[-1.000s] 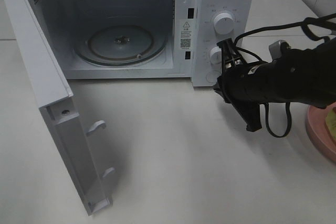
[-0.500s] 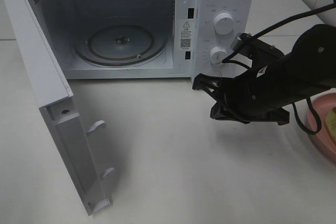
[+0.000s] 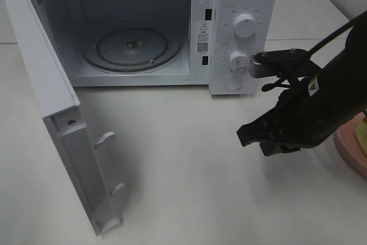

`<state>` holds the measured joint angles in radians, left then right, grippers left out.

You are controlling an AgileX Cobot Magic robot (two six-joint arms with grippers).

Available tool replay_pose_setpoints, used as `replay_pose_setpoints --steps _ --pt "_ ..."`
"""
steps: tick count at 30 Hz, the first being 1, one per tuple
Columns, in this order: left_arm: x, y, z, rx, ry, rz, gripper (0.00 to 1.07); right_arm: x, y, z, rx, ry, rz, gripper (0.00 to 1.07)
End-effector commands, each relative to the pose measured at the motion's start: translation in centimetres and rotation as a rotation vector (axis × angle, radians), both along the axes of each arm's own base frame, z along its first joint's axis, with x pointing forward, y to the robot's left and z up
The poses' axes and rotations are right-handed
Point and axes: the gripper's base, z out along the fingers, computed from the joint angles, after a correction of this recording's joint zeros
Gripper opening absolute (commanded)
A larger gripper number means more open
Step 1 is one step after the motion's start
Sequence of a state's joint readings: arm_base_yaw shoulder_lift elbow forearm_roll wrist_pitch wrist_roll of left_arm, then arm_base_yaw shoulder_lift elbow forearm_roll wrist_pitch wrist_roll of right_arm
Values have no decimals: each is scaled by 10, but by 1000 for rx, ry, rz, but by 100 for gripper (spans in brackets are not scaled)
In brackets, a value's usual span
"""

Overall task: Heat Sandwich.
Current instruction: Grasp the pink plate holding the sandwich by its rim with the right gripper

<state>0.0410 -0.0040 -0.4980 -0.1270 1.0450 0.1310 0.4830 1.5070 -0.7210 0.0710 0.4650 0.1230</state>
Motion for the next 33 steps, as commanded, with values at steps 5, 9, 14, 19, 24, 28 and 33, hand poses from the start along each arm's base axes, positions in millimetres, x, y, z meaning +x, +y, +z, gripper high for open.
replay_pose_setpoints --steps 5,9,14,19,24,28,33 --pt "-3 -1 1 -12 -40 0 101 -8 -14 8 -97 44 52 24" --pt "-3 -1 1 -12 -40 0 101 -7 -29 14 -102 57 -7 34" --pt "-3 -1 1 -12 -40 0 101 -5 -50 23 -117 42 -64 46" --pt "-3 -1 1 -12 -40 0 101 -2 -68 28 -140 20 -106 62" --pt "-3 -1 1 -12 -40 0 101 0 -83 29 -166 19 -148 85" --pt "-3 -1 1 -12 -40 0 101 2 -93 29 -190 13 -166 92" --pt "-3 -1 1 -12 -40 0 101 4 -105 29 -203 6 -168 91"
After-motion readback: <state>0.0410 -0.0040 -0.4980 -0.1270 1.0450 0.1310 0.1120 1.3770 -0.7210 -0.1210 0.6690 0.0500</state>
